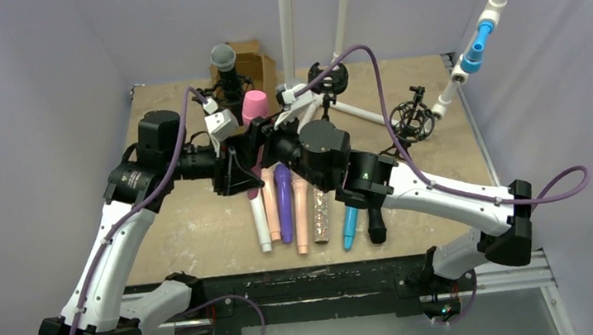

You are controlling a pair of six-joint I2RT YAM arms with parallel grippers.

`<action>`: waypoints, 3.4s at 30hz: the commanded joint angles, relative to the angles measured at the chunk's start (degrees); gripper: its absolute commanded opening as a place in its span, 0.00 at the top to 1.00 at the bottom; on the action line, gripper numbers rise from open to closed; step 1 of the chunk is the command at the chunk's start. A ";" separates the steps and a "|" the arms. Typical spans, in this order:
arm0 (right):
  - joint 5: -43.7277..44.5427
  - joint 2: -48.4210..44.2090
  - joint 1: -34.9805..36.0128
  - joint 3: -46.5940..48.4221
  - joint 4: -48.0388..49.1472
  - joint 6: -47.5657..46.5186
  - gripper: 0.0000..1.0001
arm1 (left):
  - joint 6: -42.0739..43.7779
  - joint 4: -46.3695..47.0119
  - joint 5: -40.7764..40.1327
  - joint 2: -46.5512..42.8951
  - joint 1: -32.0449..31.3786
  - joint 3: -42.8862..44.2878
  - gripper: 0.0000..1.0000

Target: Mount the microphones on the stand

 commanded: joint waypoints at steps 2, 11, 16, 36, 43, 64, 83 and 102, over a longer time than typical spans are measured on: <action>-9.93 0.79 -4.00 4.95 -8.07 4.70 0.43 | 5.51 -1.50 -0.42 -2.12 -0.53 2.80 1.00; -6.33 -0.54 -6.24 9.10 -12.37 -2.77 1.00 | 3.20 -1.93 -7.55 -2.49 -0.53 3.95 0.18; 3.35 -1.97 -11.49 11.07 -10.52 -13.78 1.00 | 3.67 -4.02 -11.67 -2.22 -0.44 5.14 0.00; 2.76 9.39 -31.58 6.47 30.91 -38.66 1.00 | 2.50 -7.97 -18.50 3.16 3.68 8.44 0.00; 0.29 15.07 -34.90 9.22 31.80 -37.41 1.00 | 3.96 -8.24 -18.98 3.15 4.10 8.14 0.00; -2.27 20.67 -37.26 8.76 28.81 -30.36 1.00 | 5.42 -7.90 -20.41 3.13 4.48 6.29 0.00; 0.38 20.19 -37.81 6.32 24.36 -27.67 1.00 | 5.53 -7.05 -21.34 2.40 4.57 4.54 0.00; 0.35 14.93 -38.07 2.37 20.69 -25.30 1.00 | 5.52 -6.46 -21.79 1.70 4.65 3.44 0.00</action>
